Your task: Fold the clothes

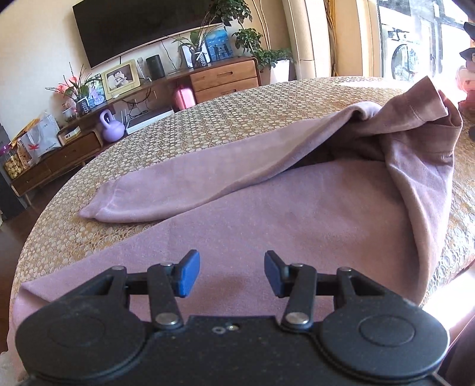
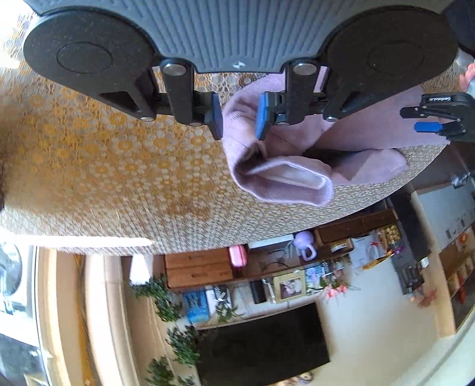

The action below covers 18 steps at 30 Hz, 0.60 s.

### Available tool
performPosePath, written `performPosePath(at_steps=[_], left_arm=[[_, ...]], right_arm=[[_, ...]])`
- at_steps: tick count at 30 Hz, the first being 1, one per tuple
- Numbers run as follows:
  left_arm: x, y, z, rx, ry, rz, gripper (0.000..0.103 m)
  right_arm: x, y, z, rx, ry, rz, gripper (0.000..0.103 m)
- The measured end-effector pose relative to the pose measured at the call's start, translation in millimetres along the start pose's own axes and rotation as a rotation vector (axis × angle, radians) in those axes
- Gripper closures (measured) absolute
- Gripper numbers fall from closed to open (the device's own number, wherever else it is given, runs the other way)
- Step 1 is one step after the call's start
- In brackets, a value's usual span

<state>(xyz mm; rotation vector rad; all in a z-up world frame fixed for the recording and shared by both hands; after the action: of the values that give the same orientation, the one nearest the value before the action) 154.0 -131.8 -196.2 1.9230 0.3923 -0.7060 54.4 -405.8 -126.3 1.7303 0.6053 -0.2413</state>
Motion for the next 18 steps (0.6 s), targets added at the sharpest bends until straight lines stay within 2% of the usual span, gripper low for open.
performPosePath(at_steps=[1,2,3,6,9,13,16,17,18], left_arm=[[1,-1,1,-0.002,-0.004,-0.001,0.0],[2,-2,2,-0.005,-0.009,-0.002,0.0],[4,-3,3,-0.008,-0.013,-0.003,0.0],[7,-5,6,-0.015,-0.025,-0.007,0.0],[10,-7,7,-0.027,-0.038,-0.012,0.0],[14,-5,4,-0.057,-0.056,-0.026,0.0],[15,-4,6,-0.06,-0.057,-0.025,0.0],[15,-4,6,-0.058,-0.057,-0.024,0.0],[14,-4,7,-0.056,-0.057,-0.022,0.0]], right_arm=[[-1,7,-9,-0.045,0.004,0.005,0.045],[-2,14,-19,-0.092,0.007,0.016,0.026],[-2,20,-30,-0.143,0.012,0.027,0.024],[11,36,-58,-0.286,0.031,0.017,0.024],[40,43,-79,-0.415,0.039,-0.036,0.024],[91,33,-91,-0.591,0.028,-0.159,0.024],[118,17,-87,-0.704,-0.022,-0.25,0.024],[122,15,-84,-0.709,-0.033,-0.262,0.031],[124,14,-79,-0.684,-0.032,-0.263,0.052]])
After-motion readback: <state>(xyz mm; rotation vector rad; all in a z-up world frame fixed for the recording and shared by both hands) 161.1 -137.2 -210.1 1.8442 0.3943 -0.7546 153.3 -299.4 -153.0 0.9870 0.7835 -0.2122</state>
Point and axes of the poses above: each gripper's, at about its wrist camera, not at the fingertips, and x roughly the way its jaws point, z to its right, y to its top, the point moved 8 cm from there along x, roughly the way its jaws point, and after that the axes turned 10 degrees about y, right-handed, at the moved point
